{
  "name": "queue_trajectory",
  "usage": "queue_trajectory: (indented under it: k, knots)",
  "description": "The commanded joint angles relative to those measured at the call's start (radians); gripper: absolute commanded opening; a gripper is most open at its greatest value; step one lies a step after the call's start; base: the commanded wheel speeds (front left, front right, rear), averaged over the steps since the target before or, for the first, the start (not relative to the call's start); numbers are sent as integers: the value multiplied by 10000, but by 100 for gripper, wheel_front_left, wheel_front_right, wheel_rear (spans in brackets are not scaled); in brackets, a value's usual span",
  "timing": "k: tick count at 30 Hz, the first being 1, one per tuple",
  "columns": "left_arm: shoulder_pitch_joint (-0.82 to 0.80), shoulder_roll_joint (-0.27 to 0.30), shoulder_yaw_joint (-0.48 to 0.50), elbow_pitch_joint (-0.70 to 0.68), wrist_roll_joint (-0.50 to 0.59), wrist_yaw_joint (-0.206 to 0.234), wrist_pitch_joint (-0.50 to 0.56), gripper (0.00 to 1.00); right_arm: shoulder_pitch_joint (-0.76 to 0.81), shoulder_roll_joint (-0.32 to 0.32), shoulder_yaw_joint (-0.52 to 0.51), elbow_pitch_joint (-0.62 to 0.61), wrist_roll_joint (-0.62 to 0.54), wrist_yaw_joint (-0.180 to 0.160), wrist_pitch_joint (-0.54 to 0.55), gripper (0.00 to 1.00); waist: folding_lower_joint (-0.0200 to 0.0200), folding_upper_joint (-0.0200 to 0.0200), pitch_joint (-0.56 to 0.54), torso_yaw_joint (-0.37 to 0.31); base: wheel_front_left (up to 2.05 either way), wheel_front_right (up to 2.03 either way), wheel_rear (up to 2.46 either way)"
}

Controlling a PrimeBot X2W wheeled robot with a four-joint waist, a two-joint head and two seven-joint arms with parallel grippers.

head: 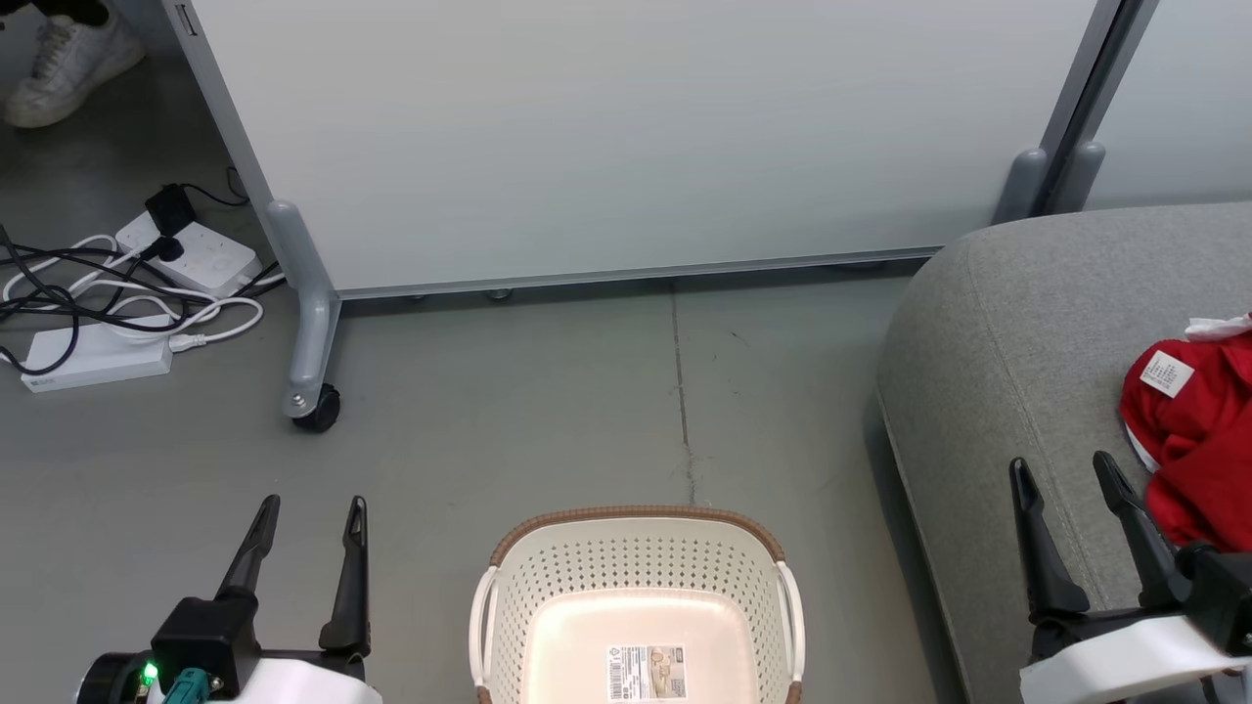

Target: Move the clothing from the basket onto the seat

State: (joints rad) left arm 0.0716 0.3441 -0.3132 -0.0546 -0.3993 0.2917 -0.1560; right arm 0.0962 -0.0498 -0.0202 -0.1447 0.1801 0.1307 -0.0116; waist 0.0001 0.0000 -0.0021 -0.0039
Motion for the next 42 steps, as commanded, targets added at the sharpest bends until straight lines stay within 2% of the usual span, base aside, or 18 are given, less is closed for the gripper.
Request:
queue_trajectory:
  k: [1, 2, 5, 24, 42]
  knots:
    - [-110, 42, 8, 39, -44, 52, -66, 100, 122, -27, 3, 0, 53, 2, -13, 100, -1, 0, -7, 13, 0, 0, 0]
    - [0, 0, -2, 28, 0, 6, -4, 0, 7, 0, 12, 2, 8, 0, 0, 0, 0, 0, -8, 16, 0, 0, 0]
    - [70, -165, -50, 207, -61, -16, 37, 0, 12, 65, 12, 235, 68, 0, -2, 0, -1, 0, -6, 22, 0, 0, 0]
    - [-1361, -827, 892, 1832, -3034, -1066, 682, 0, -1189, -5, -420, 1779, 3515, 0, 267, 0, -1, 0, 37, 22, 0, 0, 0]
    - [-2420, -1344, 1641, 3014, -5270, -1862, 1193, 0, -2103, -55, -758, 2959, 6116, 1, 474, 0, -1, 0, 79, 22, 0, 0, 0]
